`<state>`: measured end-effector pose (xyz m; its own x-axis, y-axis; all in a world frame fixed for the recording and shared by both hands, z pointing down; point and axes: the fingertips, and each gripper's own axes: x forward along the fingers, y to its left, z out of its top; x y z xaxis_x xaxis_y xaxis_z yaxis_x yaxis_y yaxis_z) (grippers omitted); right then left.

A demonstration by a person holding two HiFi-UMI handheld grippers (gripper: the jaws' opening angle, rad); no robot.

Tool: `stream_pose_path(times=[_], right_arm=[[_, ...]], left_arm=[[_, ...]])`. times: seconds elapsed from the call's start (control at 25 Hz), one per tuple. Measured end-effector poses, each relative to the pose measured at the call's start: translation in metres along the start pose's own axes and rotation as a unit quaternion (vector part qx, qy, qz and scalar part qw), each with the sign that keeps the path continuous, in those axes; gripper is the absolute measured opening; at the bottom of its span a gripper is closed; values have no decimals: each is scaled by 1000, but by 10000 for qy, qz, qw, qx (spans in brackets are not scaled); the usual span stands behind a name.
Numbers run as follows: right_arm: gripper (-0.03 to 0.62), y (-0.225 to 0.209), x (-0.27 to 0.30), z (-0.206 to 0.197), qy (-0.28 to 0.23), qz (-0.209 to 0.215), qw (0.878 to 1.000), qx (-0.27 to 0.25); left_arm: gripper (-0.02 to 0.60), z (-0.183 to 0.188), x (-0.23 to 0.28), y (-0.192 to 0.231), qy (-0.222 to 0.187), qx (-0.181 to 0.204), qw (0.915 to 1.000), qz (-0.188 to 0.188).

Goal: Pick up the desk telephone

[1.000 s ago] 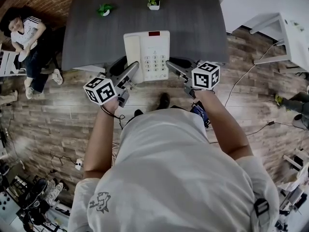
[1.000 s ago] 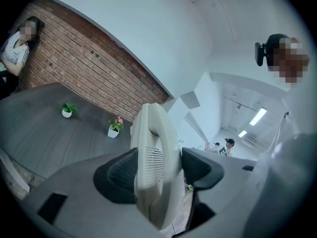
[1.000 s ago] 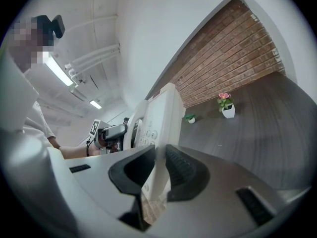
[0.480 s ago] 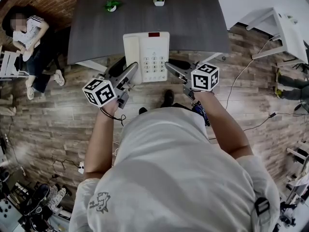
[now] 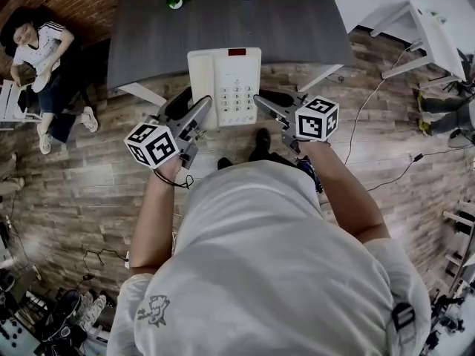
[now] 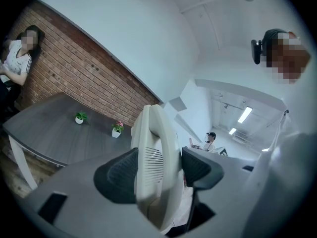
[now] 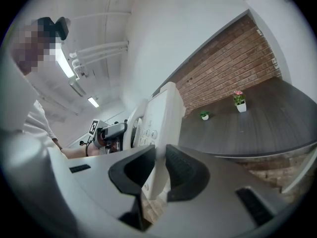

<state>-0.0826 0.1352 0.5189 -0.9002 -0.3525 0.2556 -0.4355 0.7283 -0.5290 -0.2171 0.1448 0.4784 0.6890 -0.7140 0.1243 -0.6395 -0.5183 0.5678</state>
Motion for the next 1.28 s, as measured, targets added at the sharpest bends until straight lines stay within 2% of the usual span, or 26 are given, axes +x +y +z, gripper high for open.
stream_pose_path(times=[0.2,0.52,1.28], right_arm=[[77,4,-1,-4,0,-27,10000,32],[77,39,13,-24,-25,-54,10000,39],[75,39,12,-20,-31,-90,9999,-33]], left_arm=[[290,0,-2,-2,39,7,10000,-30],[290,-5,-44,1,39,30,10000,-65],[287,-7,-45,1,-8,-65,10000,-67]])
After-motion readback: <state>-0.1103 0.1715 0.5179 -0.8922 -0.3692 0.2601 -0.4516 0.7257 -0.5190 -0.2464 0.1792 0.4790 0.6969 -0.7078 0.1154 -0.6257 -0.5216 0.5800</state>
